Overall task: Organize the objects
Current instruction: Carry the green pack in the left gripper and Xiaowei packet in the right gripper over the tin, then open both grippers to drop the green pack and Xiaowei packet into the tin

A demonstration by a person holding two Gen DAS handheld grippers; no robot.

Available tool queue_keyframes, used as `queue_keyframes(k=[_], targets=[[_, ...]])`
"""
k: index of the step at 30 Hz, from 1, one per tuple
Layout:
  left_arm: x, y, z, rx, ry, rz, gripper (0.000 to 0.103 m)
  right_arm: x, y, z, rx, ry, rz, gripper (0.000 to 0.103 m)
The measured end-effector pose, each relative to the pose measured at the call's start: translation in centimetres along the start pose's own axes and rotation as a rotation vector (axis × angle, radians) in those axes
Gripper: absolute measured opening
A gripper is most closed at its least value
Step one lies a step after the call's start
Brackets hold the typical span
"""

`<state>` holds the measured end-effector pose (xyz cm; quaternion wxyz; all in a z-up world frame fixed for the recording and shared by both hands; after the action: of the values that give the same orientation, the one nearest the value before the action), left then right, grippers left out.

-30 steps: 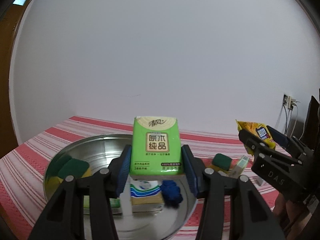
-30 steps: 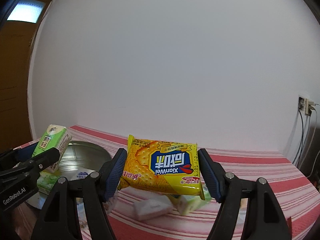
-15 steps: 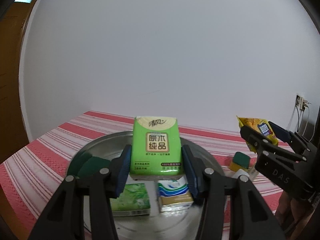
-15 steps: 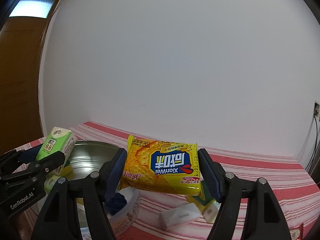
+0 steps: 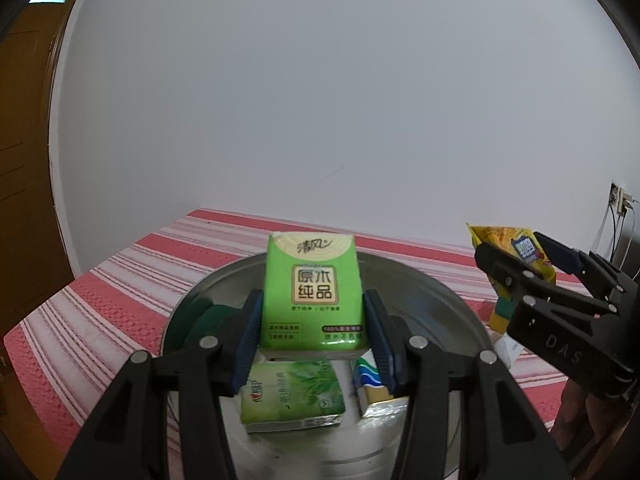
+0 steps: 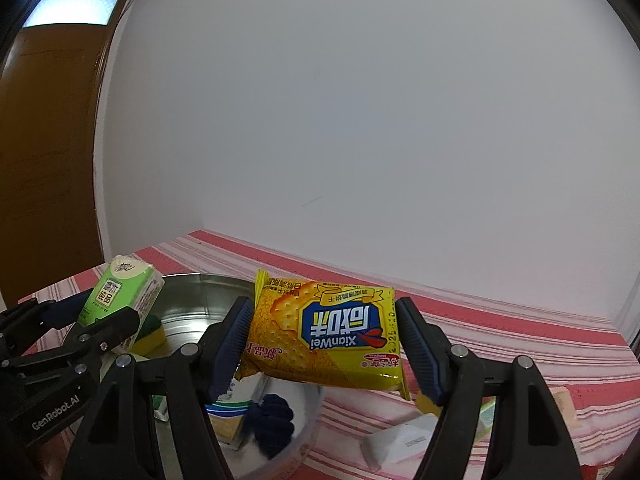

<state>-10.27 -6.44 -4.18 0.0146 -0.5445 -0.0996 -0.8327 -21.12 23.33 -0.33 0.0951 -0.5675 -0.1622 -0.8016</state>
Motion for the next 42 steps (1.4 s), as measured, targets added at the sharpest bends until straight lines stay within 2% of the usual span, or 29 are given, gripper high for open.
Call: queue_keyframes(k=[11, 13, 14, 22, 26, 32, 36, 37, 40, 42], targets=[[-0.1, 2.2, -0.9, 0.025, 0.045, 0.003, 0.05, -0.5, -0.6, -2.1, 0.04, 0.095, -0.013, 0.074], [-0.2, 2.3, -1.0, 0.028, 0.055, 0.003, 0.05, -0.5, -0.5, -2.2, 0.045, 0.114, -0.012, 0.074], [-0.3, 2.3, -1.1, 0.03, 0.063, 0.001, 0.05, -0.4, 1.1, -3.0, 0.051, 0.125, -0.009, 0.074], [-0.4, 1.3, -1.1, 0.031, 0.104, -0.025, 0.05, -0.8, 1.5, -3.5, 0.08, 0.192, 0.027, 0.074], [-0.5, 1.5, -1.1, 0.034, 0.109, -0.022, 0.05, -1.3, 2.5, -1.8, 0.085, 0.207, 0.036, 0.074], [-0.4, 1.0, -1.1, 0.035, 0.124, -0.022, 0.05, -2.0, 2.4, -2.1, 0.087, 0.216, 0.025, 0.074], [-0.5, 0.9, -0.9, 0.045, 0.123, -0.023, 0.05, -2.2, 2.4, -2.7, 0.074, 0.227, 0.024, 0.081], [-0.5, 1.0, -0.9, 0.046, 0.123, -0.021, 0.053, -2.2, 2.5, -2.7, 0.068, 0.22, 0.026, 0.082], [-0.4, 1.1, -0.5, 0.062, 0.11, -0.016, 0.072, -2.3, 2.2, -2.5, 0.058, 0.196, 0.013, 0.084], [-0.3, 0.9, -0.1, 0.066, 0.099, -0.017, 0.075, -2.2, 1.9, -2.1, 0.052, 0.185, 0.003, 0.085]])
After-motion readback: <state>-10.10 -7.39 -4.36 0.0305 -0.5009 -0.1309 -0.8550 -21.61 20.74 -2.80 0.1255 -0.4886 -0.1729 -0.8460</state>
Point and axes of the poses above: each gripper's, at about its wrist camera, not at the fingertips, and z roughly against the way its jaws point, y to its left, x to its top, the point moved 1 cm from there along -z, roughly the way its jaws point, and after that the axes turned 15 degrees about -z, right-handed, at the moved point
